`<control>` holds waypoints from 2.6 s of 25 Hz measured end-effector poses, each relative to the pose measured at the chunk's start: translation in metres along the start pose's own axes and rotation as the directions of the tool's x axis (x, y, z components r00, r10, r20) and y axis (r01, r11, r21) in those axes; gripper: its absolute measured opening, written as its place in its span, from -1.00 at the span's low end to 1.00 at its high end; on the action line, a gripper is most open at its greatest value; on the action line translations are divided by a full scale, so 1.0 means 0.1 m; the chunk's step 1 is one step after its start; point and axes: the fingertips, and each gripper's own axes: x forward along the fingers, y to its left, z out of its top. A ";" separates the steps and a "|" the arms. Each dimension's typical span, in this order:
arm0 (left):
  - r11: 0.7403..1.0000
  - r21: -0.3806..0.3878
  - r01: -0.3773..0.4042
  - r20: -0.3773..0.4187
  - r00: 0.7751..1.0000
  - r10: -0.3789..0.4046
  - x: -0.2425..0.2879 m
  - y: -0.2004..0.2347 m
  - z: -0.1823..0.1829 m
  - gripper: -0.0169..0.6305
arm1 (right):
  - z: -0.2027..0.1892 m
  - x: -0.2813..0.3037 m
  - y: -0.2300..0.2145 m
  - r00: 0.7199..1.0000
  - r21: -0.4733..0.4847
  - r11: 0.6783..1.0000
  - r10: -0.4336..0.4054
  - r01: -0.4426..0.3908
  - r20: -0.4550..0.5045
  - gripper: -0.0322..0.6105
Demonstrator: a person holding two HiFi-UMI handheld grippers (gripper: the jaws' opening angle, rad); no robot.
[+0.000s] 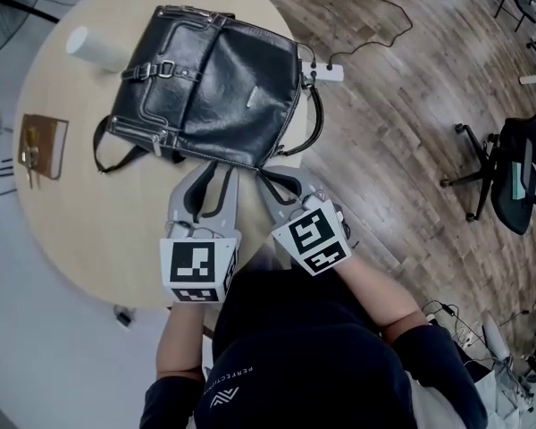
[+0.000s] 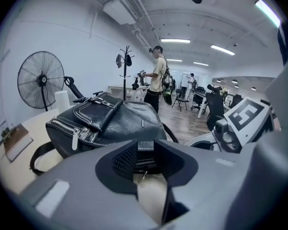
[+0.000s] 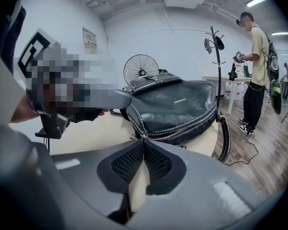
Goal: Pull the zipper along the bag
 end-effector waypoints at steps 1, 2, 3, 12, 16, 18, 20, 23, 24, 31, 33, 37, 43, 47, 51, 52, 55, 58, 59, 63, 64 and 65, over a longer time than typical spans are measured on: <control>1.000 0.016 -0.011 0.001 1.000 0.011 0.02 0.00 0.02 -0.57 | 0.00 0.00 0.00 1.000 0.003 1.000 0.007 -0.007 -0.001 -0.87; 1.000 0.016 -0.018 -0.003 1.000 0.018 0.04 0.01 0.04 -0.56 | -0.01 0.00 0.00 1.000 0.011 1.000 0.014 -0.014 -0.002 -0.87; 1.000 0.002 -0.022 -0.012 1.000 0.022 0.06 0.02 0.04 -0.54 | -0.01 0.00 0.00 1.000 0.020 1.000 0.022 -0.022 -0.002 -0.87; 0.996 -0.059 -0.065 -0.070 0.996 0.060 0.02 0.07 -0.10 -0.43 | -0.03 0.01 0.01 0.999 0.032 0.998 0.049 -0.050 0.010 -0.87; 0.993 -0.086 -0.077 -0.089 0.994 0.070 -0.01 0.12 -0.16 -0.41 | -0.03 0.01 0.00 0.998 0.035 0.998 0.059 -0.059 0.015 -0.87; 0.988 -0.137 -0.065 -0.086 0.995 0.054 0.00 0.12 -0.16 -0.39 | -0.04 0.01 0.00 0.998 0.036 0.998 0.060 -0.061 0.018 -0.87; 0.977 -0.207 -0.042 -0.087 0.996 0.025 0.03 0.10 -0.17 -0.34 | -0.04 0.01 0.00 0.998 0.035 0.998 0.060 -0.061 0.020 -0.87; 0.951 -0.308 -0.013 -0.085 0.996 -0.014 0.07 0.10 -0.19 -0.28 | -0.04 0.01 0.01 0.998 0.029 0.998 0.061 -0.062 0.024 -0.87; 0.942 -0.336 -0.006 -0.085 0.996 -0.024 0.08 0.11 -0.20 -0.28 | -0.03 0.01 0.01 0.998 0.028 0.998 0.061 -0.062 0.025 -0.87; 0.849 -0.526 0.058 -0.044 0.994 -0.095 0.11 0.08 -0.19 -0.16 | -0.05 0.01 -0.01 0.998 0.025 0.998 0.055 -0.055 0.024 -0.87; 0.831 -0.553 0.066 -0.045 0.993 -0.109 0.15 0.06 -0.20 -0.15 | -0.05 0.01 0.00 0.998 0.034 0.998 0.059 -0.061 0.031 -0.87; 0.805 -0.591 0.044 -0.051 0.994 -0.093 0.22 0.11 -0.20 -0.20 | -0.05 0.02 0.00 0.997 0.030 0.998 0.063 -0.064 0.033 -0.87; 0.777 -0.628 0.042 -0.047 0.995 -0.092 0.25 0.14 -0.20 -0.31 | -0.05 0.01 -0.01 0.997 0.020 0.998 0.065 -0.066 0.036 -0.87; 0.758 -0.650 0.054 -0.034 0.994 -0.100 0.25 0.13 -0.19 -0.42 | -0.05 0.00 -0.01 0.998 -0.016 0.998 0.057 -0.056 0.036 -0.87; 0.752 -0.657 0.051 -0.013 0.997 -0.079 0.23 0.14 -0.18 -0.57 | -0.05 -0.02 0.00 0.998 -0.062 0.997 0.044 -0.042 0.034 -0.87; 0.751 -0.658 0.049 -0.008 0.997 -0.071 0.23 0.14 -0.18 -0.61 | -0.05 -0.02 0.00 0.999 -0.073 0.997 0.040 -0.037 0.034 -0.87; 0.756 -0.654 0.034 -0.004 0.999 -0.049 0.21 0.17 -0.19 -0.71 | -0.05 -0.03 0.00 0.999 -0.082 0.996 0.030 -0.027 0.034 -0.87; 0.763 -0.645 0.028 -0.006 0.999 -0.041 0.19 0.18 -0.19 -0.76 | -0.05 -0.06 -0.04 0.999 -0.068 0.997 0.024 -0.022 0.034 -0.88; 0.765 -0.644 0.027 -0.006 0.999 -0.041 0.18 0.18 -0.20 -0.76 | -0.05 -0.07 -0.05 0.999 -0.067 0.998 0.021 -0.018 0.033 -0.88; 0.772 -0.635 0.026 -0.009 0.999 -0.041 0.19 0.19 -0.19 -0.77 | -0.05 -0.12 -0.14 1.000 -0.069 0.998 0.003 -0.001 0.030 -0.88; 0.775 -0.632 0.025 -0.010 0.999 -0.041 0.19 0.19 -0.19 -0.77 | -0.05 -0.12 -0.15 1.000 -0.068 0.998 -0.001 0.003 0.029 -0.88; 0.777 -0.628 0.024 -0.011 0.999 -0.040 0.19 0.19 -0.19 -0.77 | -0.05 -0.13 -0.17 1.000 -0.066 0.998 -0.006 0.008 0.029 -0.88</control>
